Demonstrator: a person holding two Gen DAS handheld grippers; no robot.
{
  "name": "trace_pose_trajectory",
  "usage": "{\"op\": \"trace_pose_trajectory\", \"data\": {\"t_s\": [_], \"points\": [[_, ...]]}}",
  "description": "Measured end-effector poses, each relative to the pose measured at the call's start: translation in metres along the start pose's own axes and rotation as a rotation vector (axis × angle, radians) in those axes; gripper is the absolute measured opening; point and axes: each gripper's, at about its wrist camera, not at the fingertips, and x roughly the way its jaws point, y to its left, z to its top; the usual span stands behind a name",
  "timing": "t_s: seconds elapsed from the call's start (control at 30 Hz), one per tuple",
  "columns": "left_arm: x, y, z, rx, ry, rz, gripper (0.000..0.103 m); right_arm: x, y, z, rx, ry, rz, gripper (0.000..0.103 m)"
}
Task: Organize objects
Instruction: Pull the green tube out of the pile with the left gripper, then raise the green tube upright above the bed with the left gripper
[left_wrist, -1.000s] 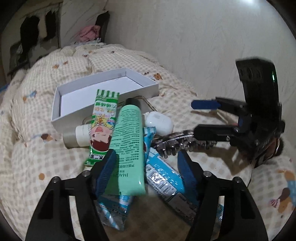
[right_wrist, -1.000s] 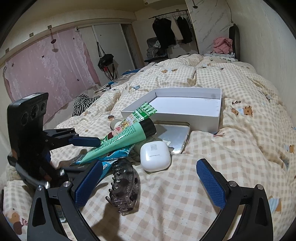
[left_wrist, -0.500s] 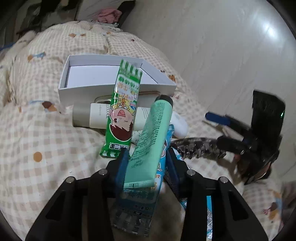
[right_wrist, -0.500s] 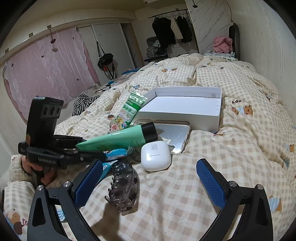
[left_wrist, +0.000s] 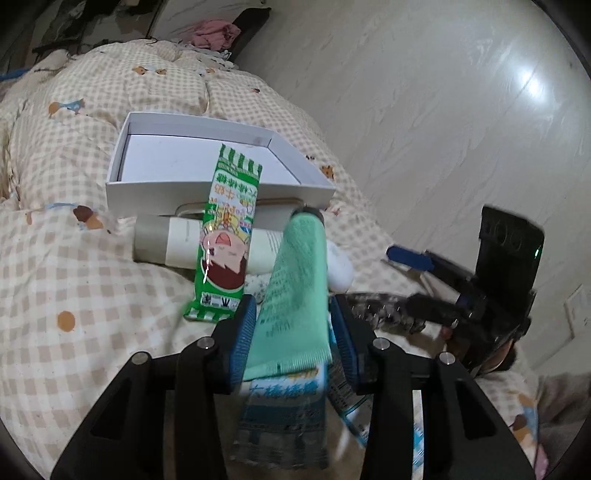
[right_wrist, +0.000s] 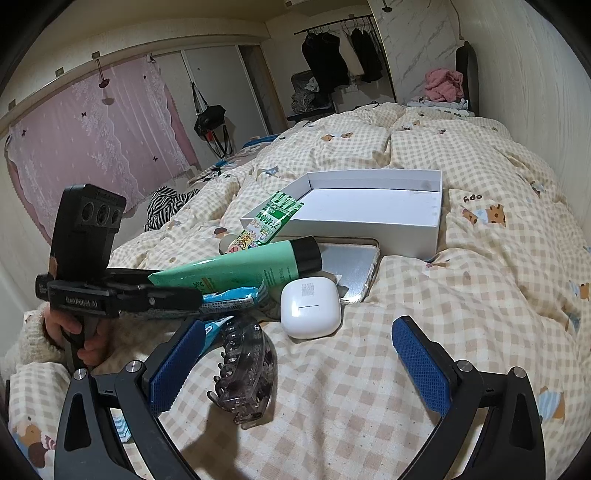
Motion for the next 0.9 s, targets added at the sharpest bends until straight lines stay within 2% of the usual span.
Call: {"op": "trace_pose_trajectory", "data": {"t_s": [0.13,0.2,0.27,0.3,0.37,0.4,0.47,0.6,0.83,0.9], "points": [[0.007,0.0,0.009,-0.012,0.013,0.033,0.043,0.0,0.001,-0.001,0.003,0.004,0.001,0.103],[0.013,-0.004,0.011,0.014,0.025,0.065,0.039,0.0,0.0,-0.001,0.005,0.006,0.002,0.103],[0.018,-0.008,0.011,0.052,0.034,0.12,0.027,-0.001,0.0,-0.001,0.006,0.007,0.003,0.103],[0.02,-0.01,0.011,0.071,0.037,0.142,0.025,-0.001,0.001,-0.001,0.007,0.008,0.003,0.103],[0.02,-0.012,0.012,0.088,0.025,0.151,0.014,-0.001,0.001,-0.001,0.009,0.01,0.005,0.103],[0.017,-0.014,0.012,0.094,0.008,0.155,0.013,-0.002,0.001,-0.002,0.011,0.01,0.006,0.103],[0.014,-0.013,0.011,0.1,-0.014,0.172,0.011,-0.003,0.001,-0.003,0.014,0.01,0.006,0.103],[0.007,-0.013,0.006,0.102,-0.059,0.153,0.011,-0.004,0.0,-0.003,0.019,0.012,0.008,0.102],[-0.02,-0.022,-0.005,0.135,-0.226,0.076,0.01,-0.003,-0.001,-0.002,0.028,0.008,0.011,0.103],[-0.019,-0.023,-0.006,0.14,-0.23,0.107,0.01,-0.002,-0.002,-0.001,0.033,0.009,0.013,0.103]]}}
